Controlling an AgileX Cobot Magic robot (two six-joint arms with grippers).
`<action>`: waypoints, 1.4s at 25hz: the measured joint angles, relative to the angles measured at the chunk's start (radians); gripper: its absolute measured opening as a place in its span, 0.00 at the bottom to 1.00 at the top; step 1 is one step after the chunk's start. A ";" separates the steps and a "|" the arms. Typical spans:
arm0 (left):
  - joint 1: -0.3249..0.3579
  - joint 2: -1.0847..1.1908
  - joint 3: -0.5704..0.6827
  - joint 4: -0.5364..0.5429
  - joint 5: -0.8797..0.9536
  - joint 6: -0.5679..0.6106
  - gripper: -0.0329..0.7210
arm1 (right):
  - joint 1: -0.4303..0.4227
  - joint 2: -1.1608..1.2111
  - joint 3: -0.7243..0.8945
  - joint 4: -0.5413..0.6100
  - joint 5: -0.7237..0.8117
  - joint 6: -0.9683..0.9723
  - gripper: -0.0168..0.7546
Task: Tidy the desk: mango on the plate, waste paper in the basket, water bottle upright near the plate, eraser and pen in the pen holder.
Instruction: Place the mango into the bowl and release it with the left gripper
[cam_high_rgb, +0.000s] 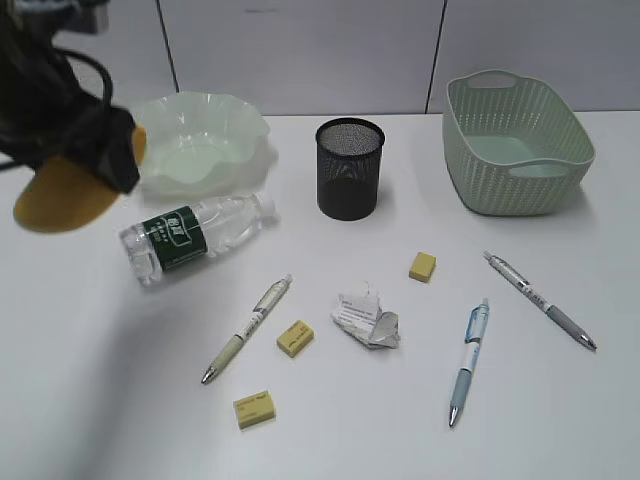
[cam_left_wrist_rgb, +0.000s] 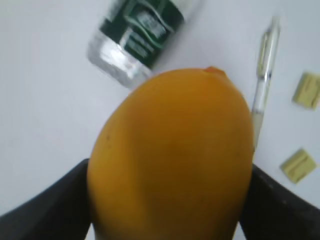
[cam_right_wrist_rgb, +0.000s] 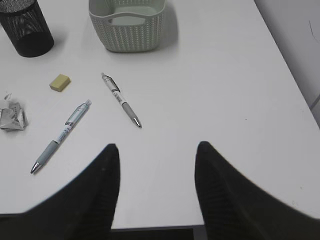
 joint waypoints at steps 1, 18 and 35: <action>0.021 0.010 -0.052 -0.002 0.004 -0.006 0.86 | 0.000 0.000 0.000 0.000 0.000 0.000 0.53; 0.135 0.735 -0.971 -0.060 0.035 0.039 0.86 | 0.000 0.000 0.000 0.000 0.000 0.000 0.53; 0.163 0.948 -1.081 -0.085 -0.047 0.040 0.86 | 0.000 0.000 0.000 0.000 0.000 0.001 0.53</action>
